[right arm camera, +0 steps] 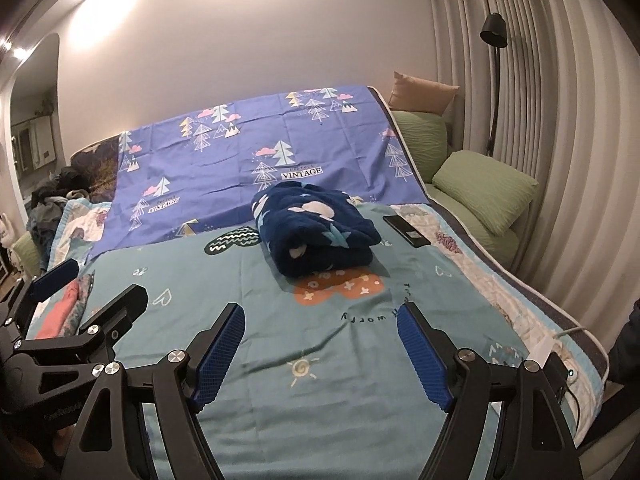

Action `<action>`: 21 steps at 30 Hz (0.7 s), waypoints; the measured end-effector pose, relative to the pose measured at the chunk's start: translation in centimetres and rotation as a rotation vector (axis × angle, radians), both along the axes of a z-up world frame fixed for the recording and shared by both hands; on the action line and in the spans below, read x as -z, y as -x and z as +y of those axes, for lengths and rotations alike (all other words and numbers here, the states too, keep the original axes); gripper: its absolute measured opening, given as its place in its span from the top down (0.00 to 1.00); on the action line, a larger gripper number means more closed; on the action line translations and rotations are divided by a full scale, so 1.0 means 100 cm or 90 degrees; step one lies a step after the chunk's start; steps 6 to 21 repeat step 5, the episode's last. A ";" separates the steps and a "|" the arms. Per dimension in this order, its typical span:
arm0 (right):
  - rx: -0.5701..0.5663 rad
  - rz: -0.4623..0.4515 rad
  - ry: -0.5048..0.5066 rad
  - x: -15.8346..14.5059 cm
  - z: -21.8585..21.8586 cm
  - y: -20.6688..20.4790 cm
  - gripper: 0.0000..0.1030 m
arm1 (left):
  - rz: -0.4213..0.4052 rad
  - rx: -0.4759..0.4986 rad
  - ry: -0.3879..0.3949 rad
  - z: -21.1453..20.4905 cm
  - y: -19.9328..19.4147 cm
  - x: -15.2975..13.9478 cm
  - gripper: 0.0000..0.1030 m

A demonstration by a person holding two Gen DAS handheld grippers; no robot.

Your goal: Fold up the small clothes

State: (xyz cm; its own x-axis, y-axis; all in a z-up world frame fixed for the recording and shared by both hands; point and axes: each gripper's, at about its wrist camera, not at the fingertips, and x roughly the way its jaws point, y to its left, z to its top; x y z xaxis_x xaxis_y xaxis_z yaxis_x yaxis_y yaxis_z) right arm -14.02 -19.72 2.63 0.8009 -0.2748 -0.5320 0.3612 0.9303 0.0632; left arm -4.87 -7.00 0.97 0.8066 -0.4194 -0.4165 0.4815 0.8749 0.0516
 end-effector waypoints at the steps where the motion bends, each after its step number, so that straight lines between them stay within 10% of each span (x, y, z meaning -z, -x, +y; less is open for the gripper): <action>1: 0.001 -0.001 0.001 -0.001 0.001 0.002 0.22 | 0.002 0.002 0.001 0.001 0.001 -0.001 0.01; 21: 0.002 -0.004 0.007 -0.003 0.006 0.008 0.22 | 0.004 0.001 0.003 0.002 0.004 -0.002 0.01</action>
